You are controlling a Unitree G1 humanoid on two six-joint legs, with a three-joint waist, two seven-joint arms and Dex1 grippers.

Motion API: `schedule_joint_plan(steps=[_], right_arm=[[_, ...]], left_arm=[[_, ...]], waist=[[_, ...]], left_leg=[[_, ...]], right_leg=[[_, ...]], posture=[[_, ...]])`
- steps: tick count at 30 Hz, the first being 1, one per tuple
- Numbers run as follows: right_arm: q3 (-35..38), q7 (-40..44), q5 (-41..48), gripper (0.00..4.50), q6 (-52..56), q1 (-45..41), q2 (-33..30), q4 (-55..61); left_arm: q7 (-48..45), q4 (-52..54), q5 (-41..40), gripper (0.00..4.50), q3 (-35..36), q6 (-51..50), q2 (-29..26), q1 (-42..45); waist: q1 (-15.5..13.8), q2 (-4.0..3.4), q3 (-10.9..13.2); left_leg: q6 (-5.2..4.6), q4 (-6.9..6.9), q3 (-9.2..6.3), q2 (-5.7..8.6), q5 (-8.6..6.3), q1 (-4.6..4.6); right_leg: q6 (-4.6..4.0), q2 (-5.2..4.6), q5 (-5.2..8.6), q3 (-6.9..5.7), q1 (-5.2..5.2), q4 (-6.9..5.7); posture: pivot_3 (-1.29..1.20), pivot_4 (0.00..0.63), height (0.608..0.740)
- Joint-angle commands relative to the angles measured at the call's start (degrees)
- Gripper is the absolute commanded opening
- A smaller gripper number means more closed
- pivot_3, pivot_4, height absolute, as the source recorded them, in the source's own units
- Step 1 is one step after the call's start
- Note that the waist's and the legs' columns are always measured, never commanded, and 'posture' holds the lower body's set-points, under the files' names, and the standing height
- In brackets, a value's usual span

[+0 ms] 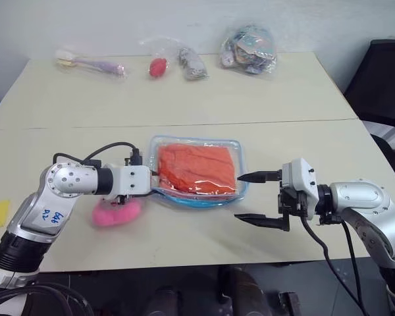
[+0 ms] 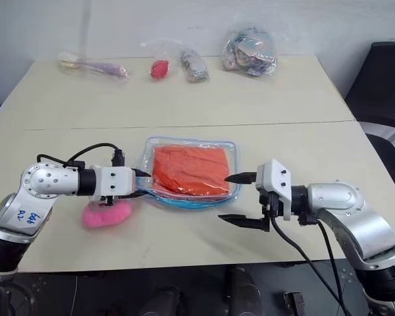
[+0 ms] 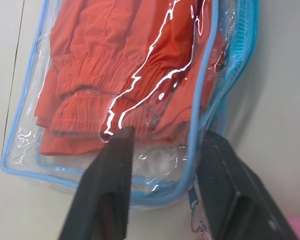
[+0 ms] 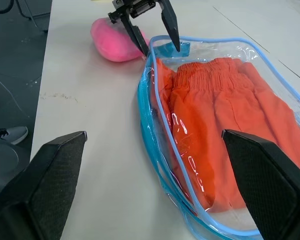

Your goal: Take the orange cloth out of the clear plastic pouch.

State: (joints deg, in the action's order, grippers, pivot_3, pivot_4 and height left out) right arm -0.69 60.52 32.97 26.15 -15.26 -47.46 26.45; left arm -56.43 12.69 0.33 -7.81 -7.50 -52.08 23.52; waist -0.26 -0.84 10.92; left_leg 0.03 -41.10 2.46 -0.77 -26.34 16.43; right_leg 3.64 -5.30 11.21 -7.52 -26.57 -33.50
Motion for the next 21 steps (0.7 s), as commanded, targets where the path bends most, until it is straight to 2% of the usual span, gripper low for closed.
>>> schedule_joint_plan(steps=[1, 3, 4, 6, 7, 8, 13, 18, 21], right_arm=[[0.9, 0.3, -0.2, 4.50, -1.4, 0.4, 0.2, 1.5], [0.8, 0.2, -0.4, 4.50, -1.5, 0.6, 0.3, 1.6], [0.6, 0.1, -0.9, 4.50, -1.8, 0.7, 0.4, 1.7], [0.0, -0.9, -2.2, 4.50, -2.7, 1.1, 1.0, 2.1], [-0.3, -1.5, -2.9, 4.13, -3.1, 1.3, 1.4, 2.2], [-0.6, -1.9, -3.3, 3.94, -3.4, 1.6, 1.7, 2.5], [-2.6, -5.3, -5.4, 2.12, -3.3, 1.8, 4.2, 4.9], [-8.9, -11.8, -16.8, 0.38, -5.9, -0.9, 7.4, 1.6], [-12.5, -14.5, -24.4, 0.38, -9.7, -2.3, 8.5, -2.2]], left_arm=[[0.2, 1.2, -1.7, 0.85, 2.4, -1.2, 0.4, 0.0], [0.1, 2.1, -3.9, 0.20, 3.3, -3.2, 1.4, -0.2], [0.6, 3.0, -6.0, 0.02, 4.2, -5.6, 2.6, 0.0], [2.4, 4.8, -9.7, 0.02, 5.9, -10.8, 5.5, 1.1], [2.9, 5.4, -10.9, 0.00, 6.5, -12.6, 6.6, 1.4], [3.5, 6.1, -11.8, 0.00, 6.9, -14.4, 7.4, 1.5], [6.9, 9.5, -13.2, 0.00, 5.8, -20.0, 11.1, 1.0], [9.7, 10.7, -12.7, 0.00, 3.7, -22.4, 14.5, 1.7], [10.3, 10.5, -12.1, 0.00, 2.2, -22.4, 15.4, 2.4]], waist=[[0.0, 0.00, 0.0], [-0.1, 0.00, 0.0], [-0.1, 0.00, 0.0], [-0.3, 0.02, 0.0], [-0.4, 0.02, 0.0], [-0.5, 0.02, 0.0], [-0.7, 0.03, 0.0], [-0.9, 0.05, 0.0], [-1.0, 0.05, 0.0]], left_leg=[[0.00, 0.00, 0.00, 0.00, 0.00, 0.00], [0.00, -0.01, 0.00, 0.01, 0.00, 0.00], [0.00, -0.02, 0.00, 0.00, 0.00, 0.00], [-0.01, -0.04, -0.01, 0.01, 0.00, 0.02], [-0.01, -0.06, -0.02, 0.00, 0.00, 0.03], [-0.01, -0.08, -0.02, 0.01, 0.00, 0.03], [0.00, -0.10, -0.01, 0.02, 0.00, 0.01], [0.00, -0.12, 0.00, 0.03, 0.00, -0.03], [0.00, -0.12, 0.00, 0.03, 0.00, -0.04]], right_leg=[[0.00, 0.00, 0.00, 0.00, 0.00, 0.00], [0.00, -0.01, 0.00, 0.00, 0.00, 0.00], [0.00, -0.01, 0.00, 0.00, 0.00, 0.00], [0.01, -0.01, 0.00, 0.00, 0.00, -0.01], [0.01, -0.01, -0.01, -0.01, 0.01, -0.01], [0.02, -0.01, -0.01, -0.01, 0.01, -0.02], [0.03, -0.01, -0.02, 0.02, 0.03, -0.03], [0.03, -0.01, -0.02, 0.05, 0.06, -0.05], [0.03, -0.01, -0.02, 0.06, 0.07, -0.04]], posture=[[0.00, 0.150, 0.740], [0.00, 0.150, 0.740], [0.00, 0.150, 0.740], [0.00, 0.150, 0.740], [0.00, 0.150, 0.740], [0.00, 0.150, 0.740], [0.00, 0.150, 0.740], [0.00, 0.150, 0.740], [0.00, 0.150, 0.740]])
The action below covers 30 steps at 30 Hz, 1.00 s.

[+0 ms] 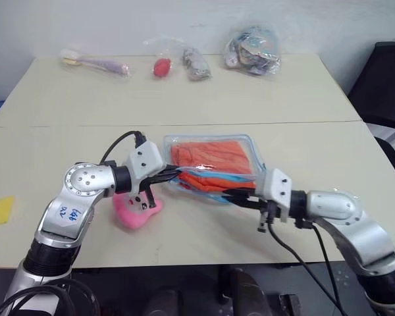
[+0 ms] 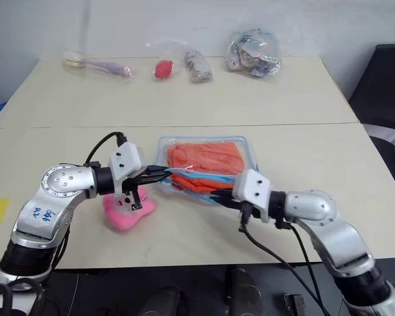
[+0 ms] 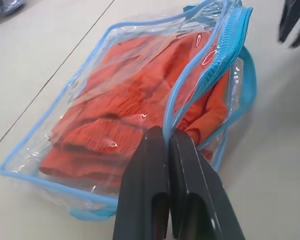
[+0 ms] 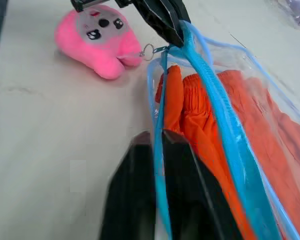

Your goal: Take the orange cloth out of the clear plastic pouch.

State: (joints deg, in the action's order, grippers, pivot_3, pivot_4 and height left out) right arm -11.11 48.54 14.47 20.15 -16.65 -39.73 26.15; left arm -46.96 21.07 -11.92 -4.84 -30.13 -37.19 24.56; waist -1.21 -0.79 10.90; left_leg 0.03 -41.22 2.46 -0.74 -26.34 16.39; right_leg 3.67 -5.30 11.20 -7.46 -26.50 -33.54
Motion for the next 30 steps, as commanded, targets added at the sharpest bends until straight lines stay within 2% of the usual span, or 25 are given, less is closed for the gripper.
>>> schedule_joint_plan(steps=[1, 4, 10, 23, 30], right_arm=[[-2.6, -3.2, -7.4, 0.38, -4.4, -1.2, 1.0, -2.8], [-3.0, -4.5, -10.2, 1.01, -4.6, -1.2, 1.2, -3.7], [-4.4, -8.4, -19.6, 3.10, -10.1, -1.2, 1.0, -6.4], [-7.7, -15.1, -37.2, 3.10, -20.5, -2.5, 1.5, -13.7], [-12.0, -19.0, -46.2, 3.10, -22.1, -5.1, 6.4, -18.9]], left_arm=[[0.9, 2.0, 0.2, 0.00, -1.0, 0.1, 0.8, 1.6], [1.0, 1.9, 0.0, 0.00, -1.7, -0.4, 1.0, 2.6], [1.2, 2.1, -0.3, 0.00, -2.0, -0.7, 0.7, 2.6], [2.0, 3.8, -1.1, 0.00, -2.7, -2.7, 2.1, 3.2], [2.3, 3.8, -1.1, 0.00, -3.0, -3.9, 3.1, 4.6]], waist=[[-0.1, 0.00, 0.0], [-0.1, 0.00, 0.0], [0.0, 0.00, 0.0], [0.1, 0.00, 0.0], [0.5, 0.03, 0.0]], left_leg=[[0.00, 0.00, -0.01, 0.01, 0.00, 0.00], [0.00, 0.00, -0.03, 0.01, 0.00, -0.01], [0.00, 0.00, 0.00, -0.01, 0.00, 0.02], [0.00, -0.01, -0.01, -0.02, 0.00, 0.03], [0.01, -0.01, -0.01, -0.04, 0.01, 0.00]], right_leg=[[0.00, -0.01, 0.00, -0.01, -0.01, 0.01], [0.00, 0.00, 0.00, -0.04, -0.03, 0.02], [0.00, 0.01, 0.00, -0.02, -0.01, 0.01], [0.00, 0.00, 0.00, -0.02, -0.01, 0.02], [0.00, 0.01, 0.00, 0.00, 0.03, 0.01]], posture=[[0.00, 0.150, 0.740], [0.00, 0.150, 0.740], [0.00, 0.150, 0.740], [0.00, 0.150, 0.740], [0.00, 0.150, 0.740]])
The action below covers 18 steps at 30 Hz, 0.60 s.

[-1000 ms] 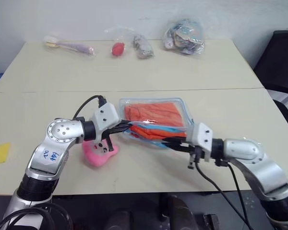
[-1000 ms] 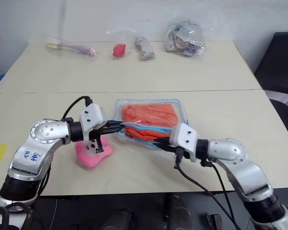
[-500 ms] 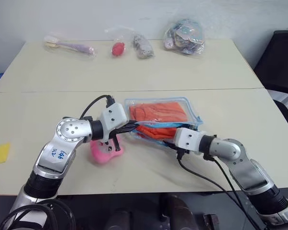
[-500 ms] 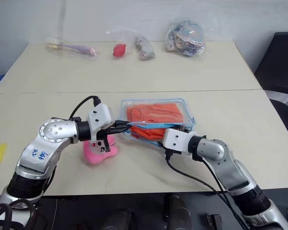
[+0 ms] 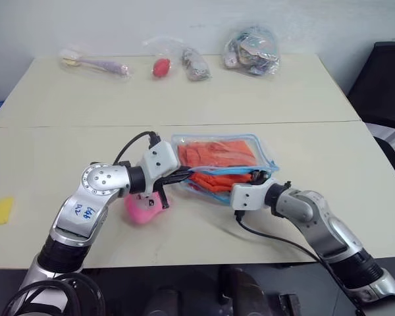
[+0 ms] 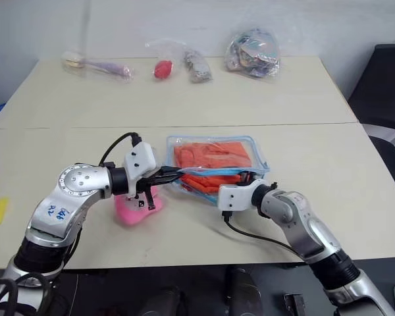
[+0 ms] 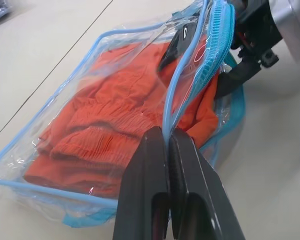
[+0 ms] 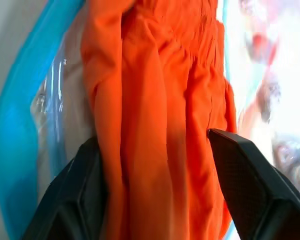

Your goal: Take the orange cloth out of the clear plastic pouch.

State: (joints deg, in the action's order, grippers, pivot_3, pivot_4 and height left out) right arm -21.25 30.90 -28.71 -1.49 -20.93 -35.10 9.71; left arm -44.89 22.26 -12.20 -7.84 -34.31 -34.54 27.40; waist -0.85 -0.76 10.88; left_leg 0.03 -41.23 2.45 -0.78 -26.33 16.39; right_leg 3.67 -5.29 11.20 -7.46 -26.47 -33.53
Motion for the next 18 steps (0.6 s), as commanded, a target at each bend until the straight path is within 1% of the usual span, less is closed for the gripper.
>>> schedule_joint_plan(steps=[1, 2, 5, 12, 18], right_arm=[[-2.0, -1.7, -3.5, 3.10, -0.3, -1.2, 2.5, -3.2], [-2.0, -1.8, -3.3, 3.10, -0.2, -1.4, 3.2, -3.7], [-2.2, -0.3, -2.8, 2.53, -1.2, -1.2, 3.8, -3.5], [-2.6, 1.6, -4.8, 0.07, -6.2, -0.8, 1.2, -1.7], [-3.3, 4.1, -5.6, 0.03, -10.8, 1.1, -1.8, 1.6]], left_arm=[[0.2, 2.6, -0.8, 0.00, 0.0, 0.3, 0.5, 1.9], [0.2, 2.6, -0.8, 0.00, -0.1, 0.2, 0.5, 1.9], [0.3, 2.6, -0.7, 0.00, -0.2, 0.1, 0.5, 2.1], [1.4, 2.2, -0.1, 0.00, -1.4, -0.5, 1.5, 2.2], [3.0, 0.3, 1.1, 0.00, -3.9, -0.5, 4.0, 4.1]], waist=[[0.2, 0.00, 0.0], [0.2, 0.01, 0.0], [0.4, 0.00, 0.0], [0.6, 0.00, 0.0], [0.7, 0.01, 0.0]], left_leg=[[0.00, 0.00, 0.00, 0.00, 0.00, -0.01], [0.00, 0.00, -0.01, 0.00, 0.00, -0.02], [0.01, 0.00, -0.02, 0.00, 0.00, -0.04], [0.01, 0.00, -0.08, 0.01, 0.00, -0.03], [0.00, 0.00, -0.13, 0.01, 0.00, -0.02]], right_leg=[[0.00, -0.01, 0.00, 0.00, 0.01, 0.00], [0.00, -0.01, 0.00, 0.00, 0.02, -0.01], [0.00, -0.01, 0.00, 0.00, 0.02, -0.01], [0.00, -0.02, 0.00, -0.05, 0.01, 0.02], [0.00, -0.03, 0.00, -0.07, 0.02, 0.04]], posture=[[0.00, 0.150, 0.740], [0.00, 0.150, 0.740], [0.00, 0.150, 0.740], [0.00, 0.150, 0.740], [0.00, 0.150, 0.740]])
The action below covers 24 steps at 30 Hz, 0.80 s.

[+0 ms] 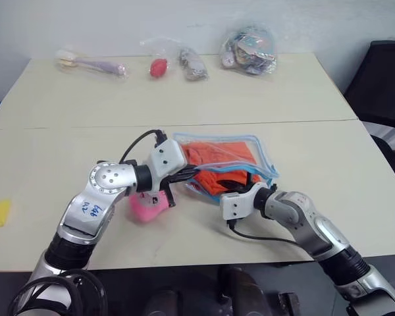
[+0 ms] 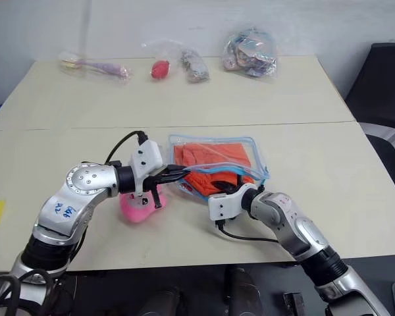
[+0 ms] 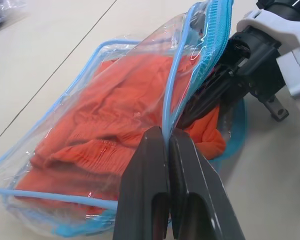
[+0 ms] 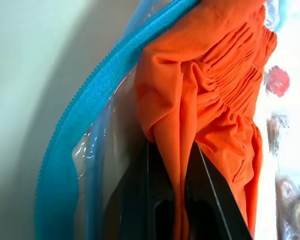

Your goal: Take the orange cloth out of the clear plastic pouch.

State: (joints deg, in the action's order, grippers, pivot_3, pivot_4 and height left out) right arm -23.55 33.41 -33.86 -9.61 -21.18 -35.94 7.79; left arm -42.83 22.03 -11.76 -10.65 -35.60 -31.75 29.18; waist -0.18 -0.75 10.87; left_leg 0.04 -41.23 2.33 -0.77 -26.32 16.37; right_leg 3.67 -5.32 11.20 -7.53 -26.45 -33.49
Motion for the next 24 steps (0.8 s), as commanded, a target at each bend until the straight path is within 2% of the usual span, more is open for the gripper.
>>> schedule_joint_plan(steps=[1, 7, 12, 17, 19, 24], right_arm=[[-0.9, 1.6, -0.9, 0.03, -3.0, 1.4, -1.1, 3.7], [-0.9, 2.7, -1.9, 0.03, -6.9, 0.6, -2.6, 3.2], [3.3, 3.7, 2.3, 0.03, -8.4, 1.1, -4.5, 5.9], [10.4, 11.1, 17.5, 0.03, -3.4, 2.8, -6.9, 15.0], [12.8, 16.3, 26.2, 0.03, -1.7, 4.1, -9.7, 19.7], [18.2, 24.6, 40.0, 0.03, 1.4, 6.6, -16.4, 25.1]], left_arm=[[1.1, 0.1, 0.8, 0.00, -1.4, 0.9, 1.7, 2.8], [1.6, -3.2, 2.2, 0.00, -3.5, 1.9, 4.6, 5.9], [0.6, -6.9, 6.9, 0.00, -6.6, 6.8, 2.5, 4.9], [2.7, -13.4, 11.3, 0.00, -7.7, 10.5, 2.1, 3.7], [4.2, -16.5, 13.4, 0.00, -7.9, 12.0, 2.4, 4.2], [5.8, -21.0, 15.4, 0.00, -7.2, 14.1, 3.1, 5.5]], waist=[[0.0, 0.00, 0.0], [0.2, 0.00, 0.0], [0.1, 0.00, 0.0], [0.0, 0.00, 0.0], [-0.1, 0.00, 0.0], [-0.6, 0.01, 0.0]], left_leg=[[0.00, 0.00, 0.01, 0.00, 0.00, 0.02], [0.00, 0.00, 0.04, -0.01, 0.00, 0.02], [0.00, 0.00, 0.04, -0.01, 0.00, 0.02], [-0.02, -0.02, 0.01, 0.01, 0.01, 0.03], [-0.02, -0.02, 0.00, 0.00, 0.01, 0.02], [-0.05, -0.01, 0.02, 0.02, 0.00, -0.01]], right_leg=[[0.00, 0.00, 0.00, 0.01, 0.01, 0.00], [0.00, 0.01, 0.00, 0.02, 0.02, -0.01], [0.00, 0.01, 0.00, 0.01, 0.02, -0.01], [0.01, -0.01, -0.01, -0.01, 0.02, 0.01], [0.01, 0.01, -0.01, -0.02, 0.03, 0.01], [0.03, 0.00, -0.02, -0.01, 0.11, 0.02]], posture=[[0.00, 0.150, 0.740], [0.00, 0.150, 0.740], [0.00, 0.150, 0.740], [0.00, 0.150, 0.740], [0.00, 0.150, 0.740], [0.00, 0.150, 0.740]])
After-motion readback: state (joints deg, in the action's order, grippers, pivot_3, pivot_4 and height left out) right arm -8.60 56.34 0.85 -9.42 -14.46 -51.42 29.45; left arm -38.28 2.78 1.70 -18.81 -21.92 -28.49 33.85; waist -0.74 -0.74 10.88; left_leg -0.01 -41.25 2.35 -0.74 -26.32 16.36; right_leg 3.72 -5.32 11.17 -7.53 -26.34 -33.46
